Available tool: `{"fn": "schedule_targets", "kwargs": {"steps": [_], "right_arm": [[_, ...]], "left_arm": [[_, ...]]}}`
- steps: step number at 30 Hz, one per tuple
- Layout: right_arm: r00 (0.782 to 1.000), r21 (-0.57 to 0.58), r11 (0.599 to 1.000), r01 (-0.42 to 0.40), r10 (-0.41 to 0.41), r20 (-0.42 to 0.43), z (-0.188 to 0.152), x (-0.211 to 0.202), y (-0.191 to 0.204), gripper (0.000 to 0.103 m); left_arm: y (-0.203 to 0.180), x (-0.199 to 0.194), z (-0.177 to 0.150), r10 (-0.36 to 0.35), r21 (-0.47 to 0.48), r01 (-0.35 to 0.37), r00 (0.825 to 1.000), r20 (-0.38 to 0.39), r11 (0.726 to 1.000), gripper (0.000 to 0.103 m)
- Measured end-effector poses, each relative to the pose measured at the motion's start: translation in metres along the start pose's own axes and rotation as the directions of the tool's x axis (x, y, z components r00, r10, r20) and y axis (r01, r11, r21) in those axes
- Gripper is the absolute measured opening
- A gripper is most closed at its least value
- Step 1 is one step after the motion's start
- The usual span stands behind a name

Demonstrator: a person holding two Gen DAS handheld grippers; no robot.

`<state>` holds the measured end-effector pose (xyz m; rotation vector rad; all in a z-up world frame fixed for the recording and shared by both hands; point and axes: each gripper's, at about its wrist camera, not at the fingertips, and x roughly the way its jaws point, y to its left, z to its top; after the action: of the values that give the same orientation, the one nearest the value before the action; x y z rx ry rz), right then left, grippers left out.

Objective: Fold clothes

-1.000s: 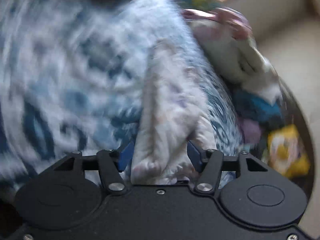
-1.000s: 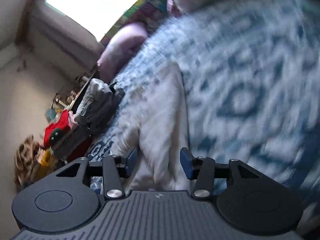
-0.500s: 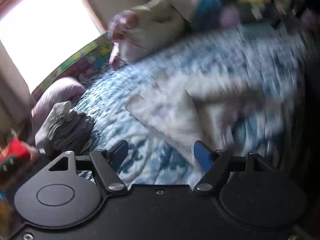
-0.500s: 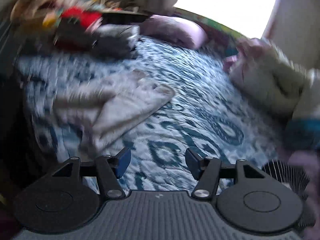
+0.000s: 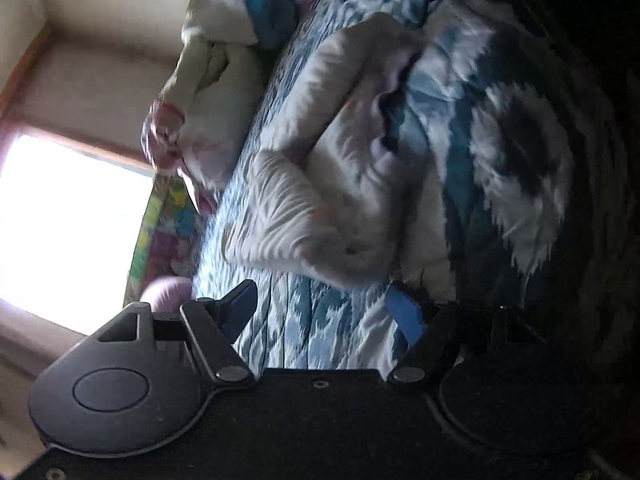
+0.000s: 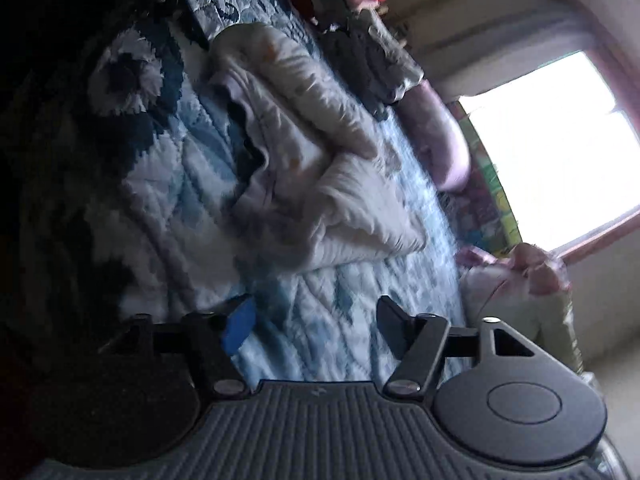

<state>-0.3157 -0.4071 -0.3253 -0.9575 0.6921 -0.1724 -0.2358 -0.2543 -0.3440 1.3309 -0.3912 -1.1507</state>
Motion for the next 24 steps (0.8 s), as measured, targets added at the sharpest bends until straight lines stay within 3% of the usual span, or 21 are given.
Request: {"fn": "schedule_targets", "kwargs": {"steps": [4, 7, 10, 13, 17, 19, 21, 24], "right_arm": [[0.996, -0.031, 0.998, 0.046, -0.043, 0.074, 0.003, 0.007, 0.006, 0.067], [0.989, -0.06, 0.994, 0.088, -0.08, 0.127, 0.004, 0.007, 0.007, 0.067], [0.979, -0.086, 0.988, 0.13, -0.114, 0.171, 0.005, 0.008, 0.007, 0.068], [0.965, -0.11, 0.979, 0.173, -0.147, 0.216, 0.006, 0.009, 0.007, 0.068], [0.959, -0.186, 0.967, 0.172, -0.122, 0.256, 0.004, 0.012, 0.008, 0.067], [0.959, -0.217, 0.964, 0.157, -0.096, 0.268, 0.003, 0.016, 0.006, 0.065], [0.96, -0.238, 0.961, 0.141, -0.073, 0.272, 0.006, 0.019, 0.005, 0.06], [0.97, -0.259, 0.962, 0.081, -0.016, 0.243, 0.012, 0.024, 0.002, 0.042]], "left_arm": [[0.006, 0.003, -0.004, 0.034, -0.005, -0.034, 0.996, 0.079, 0.999, 0.088], [0.01, 0.005, -0.003, 0.084, 0.01, -0.086, 0.989, 0.119, 0.996, 0.089], [0.01, 0.008, 0.001, 0.118, 0.055, -0.128, 0.981, 0.152, 0.99, 0.08], [0.011, 0.014, 0.002, 0.136, 0.086, -0.154, 0.974, 0.182, 0.984, 0.079], [0.014, 0.023, 0.001, 0.131, 0.11, -0.156, 0.971, 0.199, 0.982, 0.074], [0.015, 0.027, 0.001, 0.118, 0.129, -0.146, 0.973, 0.2, 0.981, 0.067], [0.015, 0.032, 0.005, 0.11, 0.153, -0.14, 0.975, 0.193, 0.978, 0.058], [0.014, 0.038, 0.01, 0.096, 0.17, -0.124, 0.981, 0.167, 0.978, 0.04]]}}
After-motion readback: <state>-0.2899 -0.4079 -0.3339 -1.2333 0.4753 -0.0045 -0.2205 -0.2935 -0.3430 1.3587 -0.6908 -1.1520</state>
